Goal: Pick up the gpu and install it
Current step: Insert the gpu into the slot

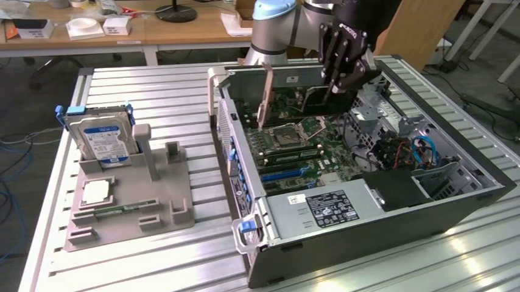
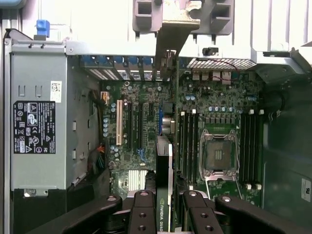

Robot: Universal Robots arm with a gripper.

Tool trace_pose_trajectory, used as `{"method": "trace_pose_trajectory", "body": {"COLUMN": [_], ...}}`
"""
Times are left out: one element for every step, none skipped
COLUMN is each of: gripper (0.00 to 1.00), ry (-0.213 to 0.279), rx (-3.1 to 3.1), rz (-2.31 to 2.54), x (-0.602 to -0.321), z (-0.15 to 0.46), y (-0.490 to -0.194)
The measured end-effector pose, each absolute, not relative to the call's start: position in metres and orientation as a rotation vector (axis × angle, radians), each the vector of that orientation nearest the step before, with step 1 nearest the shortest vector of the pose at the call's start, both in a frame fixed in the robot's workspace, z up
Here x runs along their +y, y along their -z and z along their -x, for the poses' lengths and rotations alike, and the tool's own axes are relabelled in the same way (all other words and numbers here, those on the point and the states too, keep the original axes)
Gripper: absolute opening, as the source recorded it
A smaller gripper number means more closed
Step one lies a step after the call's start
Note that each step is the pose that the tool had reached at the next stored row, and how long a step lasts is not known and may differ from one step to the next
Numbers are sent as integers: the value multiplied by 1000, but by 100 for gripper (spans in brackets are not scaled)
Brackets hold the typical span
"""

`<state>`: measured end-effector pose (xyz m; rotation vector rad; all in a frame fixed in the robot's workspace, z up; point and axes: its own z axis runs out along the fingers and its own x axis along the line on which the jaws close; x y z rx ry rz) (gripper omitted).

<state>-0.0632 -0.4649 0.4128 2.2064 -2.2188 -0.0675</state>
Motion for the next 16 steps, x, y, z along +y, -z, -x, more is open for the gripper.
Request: {"method": "trace_pose_trajectory", "body": {"gripper": [26, 26, 26, 26, 26, 26, 26, 26, 26, 26, 26, 26, 26, 26, 26, 26], "ry": [64, 62, 61, 61, 62, 62, 61, 61, 61, 61, 60, 60, 60, 60, 59, 59], "rx": [-2221, -2222, -2224, -2225, -2227, -2227, -2227, -2228, -2228, -2228, -2228, -2228, -2228, -2229, -2229, -2228], "rz": [-2209, -2210, -2212, -2214, -2216, -2216, -2216, -2216, -2216, -2216, -2217, -2217, -2217, -2217, -2217, -2218], "x": [-465, -465, -465, -465, -465, -465, -465, -465, -465, -465, -465, -465, -465, -465, -465, -465], "z": [63, 63, 63, 63, 63, 63, 63, 63, 63, 63, 63, 63, 63, 63, 63, 63], "y": [-412, -412, -412, -411, -410, -410, -410, -409, -408, -407, -406, -406, -405, -404, -403, -402]}}
